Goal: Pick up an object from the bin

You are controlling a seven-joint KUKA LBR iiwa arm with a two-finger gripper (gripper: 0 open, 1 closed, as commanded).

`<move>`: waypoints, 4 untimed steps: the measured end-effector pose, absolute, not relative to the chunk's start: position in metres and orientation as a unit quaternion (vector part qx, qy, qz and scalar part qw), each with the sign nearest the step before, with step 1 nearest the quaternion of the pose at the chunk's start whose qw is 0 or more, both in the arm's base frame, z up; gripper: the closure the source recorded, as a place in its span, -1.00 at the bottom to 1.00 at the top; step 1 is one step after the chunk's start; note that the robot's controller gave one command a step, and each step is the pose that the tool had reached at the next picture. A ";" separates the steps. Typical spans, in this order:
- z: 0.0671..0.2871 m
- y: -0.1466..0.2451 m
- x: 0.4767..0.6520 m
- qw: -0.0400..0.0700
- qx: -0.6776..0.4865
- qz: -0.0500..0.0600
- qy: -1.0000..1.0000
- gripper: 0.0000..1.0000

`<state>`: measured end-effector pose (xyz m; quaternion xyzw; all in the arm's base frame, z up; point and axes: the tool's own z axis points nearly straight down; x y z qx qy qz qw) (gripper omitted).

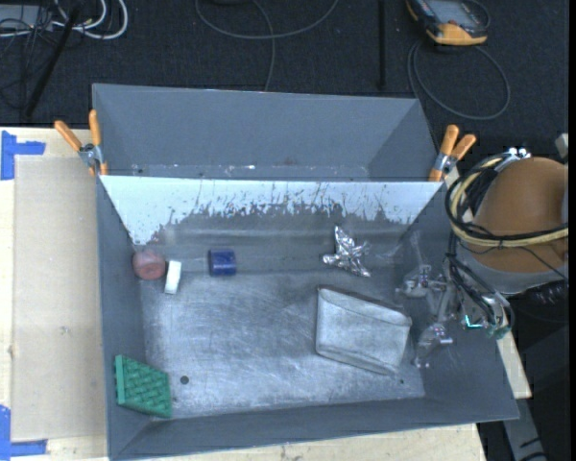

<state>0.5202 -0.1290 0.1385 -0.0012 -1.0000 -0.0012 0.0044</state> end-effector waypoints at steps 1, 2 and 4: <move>0.143 -0.141 0.510 0.001 0.141 -0.001 -0.990 -1.00; 0.077 -0.099 0.518 -0.001 0.199 0.000 -0.980 -1.00; 0.230 -0.056 0.504 -0.003 0.190 0.000 -0.982 1.00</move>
Offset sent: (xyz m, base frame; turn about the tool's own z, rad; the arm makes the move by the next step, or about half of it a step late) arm -0.0104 -0.0126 0.0050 -0.2875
